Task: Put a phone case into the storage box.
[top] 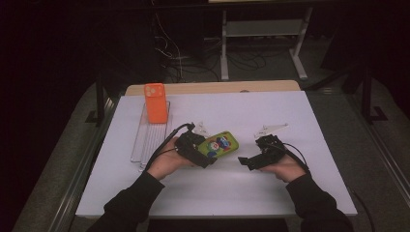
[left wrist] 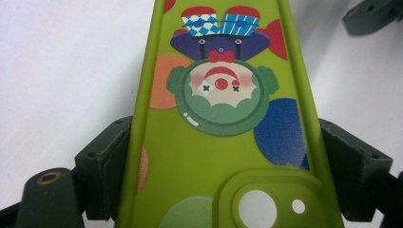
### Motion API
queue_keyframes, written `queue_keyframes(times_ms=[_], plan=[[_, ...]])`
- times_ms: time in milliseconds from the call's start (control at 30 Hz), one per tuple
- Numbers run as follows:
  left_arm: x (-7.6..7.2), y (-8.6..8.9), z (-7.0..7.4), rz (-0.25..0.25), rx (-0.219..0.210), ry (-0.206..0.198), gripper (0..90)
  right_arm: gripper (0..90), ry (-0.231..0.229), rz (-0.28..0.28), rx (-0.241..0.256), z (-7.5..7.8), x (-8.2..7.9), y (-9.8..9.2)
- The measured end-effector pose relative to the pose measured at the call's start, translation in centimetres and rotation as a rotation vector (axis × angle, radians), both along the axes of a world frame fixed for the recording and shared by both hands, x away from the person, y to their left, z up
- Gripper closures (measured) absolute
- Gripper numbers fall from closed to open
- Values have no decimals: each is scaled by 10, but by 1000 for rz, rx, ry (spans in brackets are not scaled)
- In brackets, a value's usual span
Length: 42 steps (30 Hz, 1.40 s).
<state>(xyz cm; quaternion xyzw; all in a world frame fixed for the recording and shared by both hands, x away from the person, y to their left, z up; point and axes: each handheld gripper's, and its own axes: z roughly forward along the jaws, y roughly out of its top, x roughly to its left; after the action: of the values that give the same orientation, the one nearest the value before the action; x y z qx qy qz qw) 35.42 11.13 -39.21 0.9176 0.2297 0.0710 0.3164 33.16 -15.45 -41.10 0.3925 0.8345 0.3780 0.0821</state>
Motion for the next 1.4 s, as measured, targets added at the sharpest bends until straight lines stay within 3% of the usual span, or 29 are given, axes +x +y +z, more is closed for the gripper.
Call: queue_keyframes(times_ms=[100, 300, 433, 1000, 1033, 1400], plan=[[1, 1, 1, 7, -14, 6, 156, 19, -9, -26, 9, -7, 1, 3], [0, 0, 0, 7, -13, 10, 156, 19, -23, -16, 12, -7, 3, 3], [-1, -2, -1, 5, -14, 18, 157, 19, -59, -8, -1, -7, 4, 3], [-1, -2, -1, -12, -15, 31, 156, 22, -286, 70, -187, -2, -8, 17], [-2, -4, -2, 9, -41, 36, 157, 23, -301, 77, -191, -2, -9, 18], [-2, -4, -2, 3, -35, 38, 156, 23, -394, 124, -295, -5, -13, 23]])
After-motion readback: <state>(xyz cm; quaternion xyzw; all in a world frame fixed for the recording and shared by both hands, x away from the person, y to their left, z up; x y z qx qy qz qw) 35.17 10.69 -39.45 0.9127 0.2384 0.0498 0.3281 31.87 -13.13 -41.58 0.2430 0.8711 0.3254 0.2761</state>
